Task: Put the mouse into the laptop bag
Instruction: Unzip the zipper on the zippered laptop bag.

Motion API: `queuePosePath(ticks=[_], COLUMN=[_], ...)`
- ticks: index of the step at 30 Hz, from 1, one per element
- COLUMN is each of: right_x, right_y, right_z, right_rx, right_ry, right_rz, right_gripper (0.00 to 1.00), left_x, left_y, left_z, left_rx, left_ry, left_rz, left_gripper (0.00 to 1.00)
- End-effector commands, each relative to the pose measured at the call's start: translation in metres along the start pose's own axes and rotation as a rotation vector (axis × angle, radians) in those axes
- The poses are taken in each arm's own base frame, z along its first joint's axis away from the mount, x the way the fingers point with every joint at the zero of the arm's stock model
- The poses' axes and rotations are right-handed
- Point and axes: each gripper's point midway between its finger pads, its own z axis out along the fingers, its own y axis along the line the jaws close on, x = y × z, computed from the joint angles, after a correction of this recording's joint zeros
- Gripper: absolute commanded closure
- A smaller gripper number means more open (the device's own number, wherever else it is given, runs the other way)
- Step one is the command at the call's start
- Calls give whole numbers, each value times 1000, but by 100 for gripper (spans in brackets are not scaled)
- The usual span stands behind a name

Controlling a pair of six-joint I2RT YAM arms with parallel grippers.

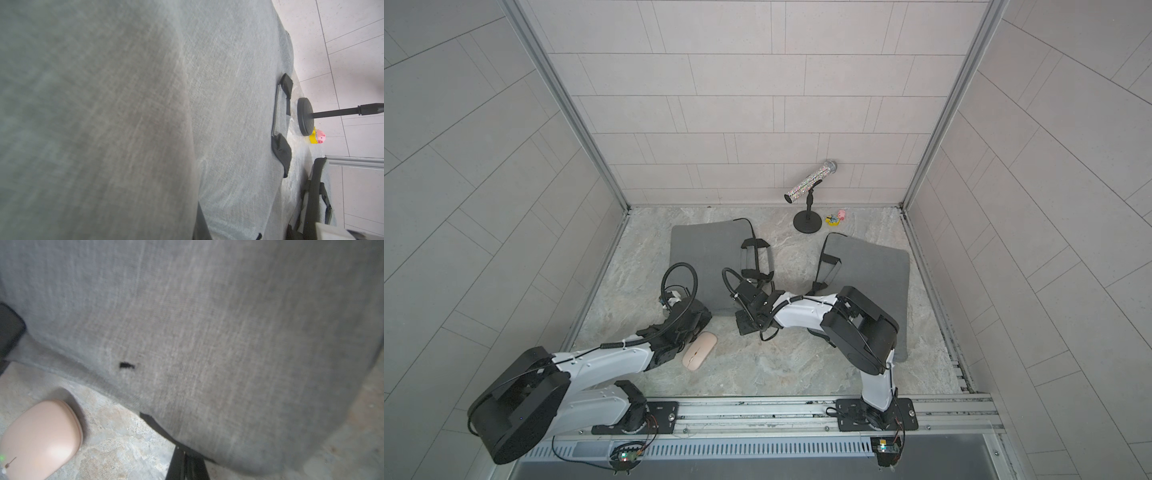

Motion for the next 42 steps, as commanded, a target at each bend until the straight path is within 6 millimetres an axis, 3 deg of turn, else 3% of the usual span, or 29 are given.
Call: queuePosePath(ticks=[1, 5, 10, 17, 18, 23, 24, 26, 29, 31, 34, 36, 39, 42], right_x=[20, 15, 2, -5, -4, -6, -6, -4, -1, 2, 12, 21, 31, 28], right_y=[17, 32, 47, 81, 83, 85, 85, 79, 68, 58, 58, 67, 81, 79], right_z=[-1, -2, -2, -7, -8, -10, -10, -10, -16, -22, -27, -28, -29, -32], right_rx=[-55, -81, -101, -241, -255, -265, -260, -236, -195, -152, -107, -90, -76, -36], right_ry=[72, 58, 9, -7, -8, -16, -18, -17, -29, -46, -66, -66, -65, -80], right_rz=[-25, -83, -105, -159, -164, -170, -171, -166, -152, -140, -137, -154, -191, -198], right_gripper=[100, 100, 100, 100, 100, 100, 98, 78, 45, 28, 14, 12, 12, 12], left_x=[-30, -34, -18, -16, -12, -9, -12, -23, -48, -58, -82, -92, -108, -123], left_y=[-26, -32, -38, -36, -27, -26, -24, -17, 10, 30, 33, 38, 55, 68], left_z=[-11, -15, -21, -24, -21, -15, -13, -7, 3, 7, 7, 4, -8, -28], left_rx=[69, 71, 191, 246, 248, 263, 254, 220, 131, 88, 76, 43, -49, -115], left_ry=[-124, -51, 70, 85, 96, 106, 106, 101, 94, 110, 95, 90, 63, 19], left_rz=[10, 71, 42, 59, 50, 43, 40, 34, -11, -53, -86, -99, -131, -151], left_gripper=[100, 100, 100, 100, 100, 100, 100, 100, 100, 89, 39, 21, 13, 9])
